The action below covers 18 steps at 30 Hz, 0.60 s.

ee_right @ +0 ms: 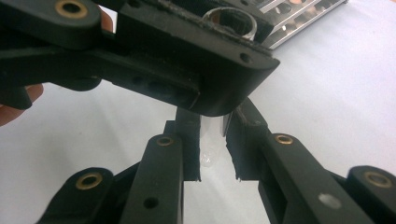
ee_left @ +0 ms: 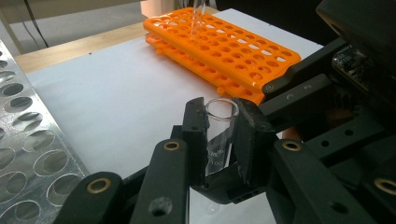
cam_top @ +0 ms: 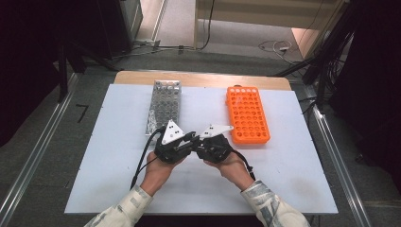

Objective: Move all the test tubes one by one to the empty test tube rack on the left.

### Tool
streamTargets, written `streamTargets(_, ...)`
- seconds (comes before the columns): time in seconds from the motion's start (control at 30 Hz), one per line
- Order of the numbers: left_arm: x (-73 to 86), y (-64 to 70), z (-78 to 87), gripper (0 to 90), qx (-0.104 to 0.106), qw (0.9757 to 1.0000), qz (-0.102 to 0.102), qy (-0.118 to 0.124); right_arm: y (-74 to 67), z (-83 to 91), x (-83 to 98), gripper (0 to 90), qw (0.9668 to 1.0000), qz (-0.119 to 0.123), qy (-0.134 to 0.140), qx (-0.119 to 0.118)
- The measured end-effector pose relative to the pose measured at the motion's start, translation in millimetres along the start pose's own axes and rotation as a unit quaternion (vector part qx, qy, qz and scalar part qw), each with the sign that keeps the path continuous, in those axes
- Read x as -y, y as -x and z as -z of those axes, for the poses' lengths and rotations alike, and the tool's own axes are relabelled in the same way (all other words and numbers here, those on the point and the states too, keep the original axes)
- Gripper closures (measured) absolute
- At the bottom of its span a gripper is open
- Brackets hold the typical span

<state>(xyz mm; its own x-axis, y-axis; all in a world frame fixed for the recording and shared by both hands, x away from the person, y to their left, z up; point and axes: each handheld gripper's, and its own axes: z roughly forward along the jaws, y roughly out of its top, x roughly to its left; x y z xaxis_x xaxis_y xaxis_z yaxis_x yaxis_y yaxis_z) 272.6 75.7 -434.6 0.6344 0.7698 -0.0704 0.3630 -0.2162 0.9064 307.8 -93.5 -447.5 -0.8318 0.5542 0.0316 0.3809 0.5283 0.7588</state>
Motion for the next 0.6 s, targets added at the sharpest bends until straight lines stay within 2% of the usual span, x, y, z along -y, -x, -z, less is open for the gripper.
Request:
streamTargets(0.07, -1.0, -0.7, 0.0, 75.3, 0.002, 1.0, 0.003, 0.002, 0.2, 0.8, 0.0, 71.8, 1.0, -0.002, 0.002, -0.001)
streamTargets(0.2, -5.7, -2.3, -0.2, 75.4, -0.001, 1.0, 0.004, 0.006, 2.5, 3.1, -1.2, 57.0, 0.9999, -0.007, 0.007, -0.005)
streamTargets(0.3, -9.0, -5.7, -0.4, 75.4, -0.007, 0.9999, 0.011, 0.008, 4.5, 6.1, -2.2, 43.4, 0.9999, -0.014, 0.007, -0.005)
streamTargets(0.4, -12.5, -10.5, -0.8, 75.4, -0.009, 0.9997, 0.023, 0.005, 7.2, 9.8, -2.5, 34.7, 0.9997, -0.02, 0.01, -0.01)
streamTargets(0.6, -24.7, -23.2, -0.2, 75.3, -0.019, 0.9987, 0.046, 0.014, 13.6, 15.8, -2.2, 27.0, 0.9994, -0.032, 0.011, -0.003)
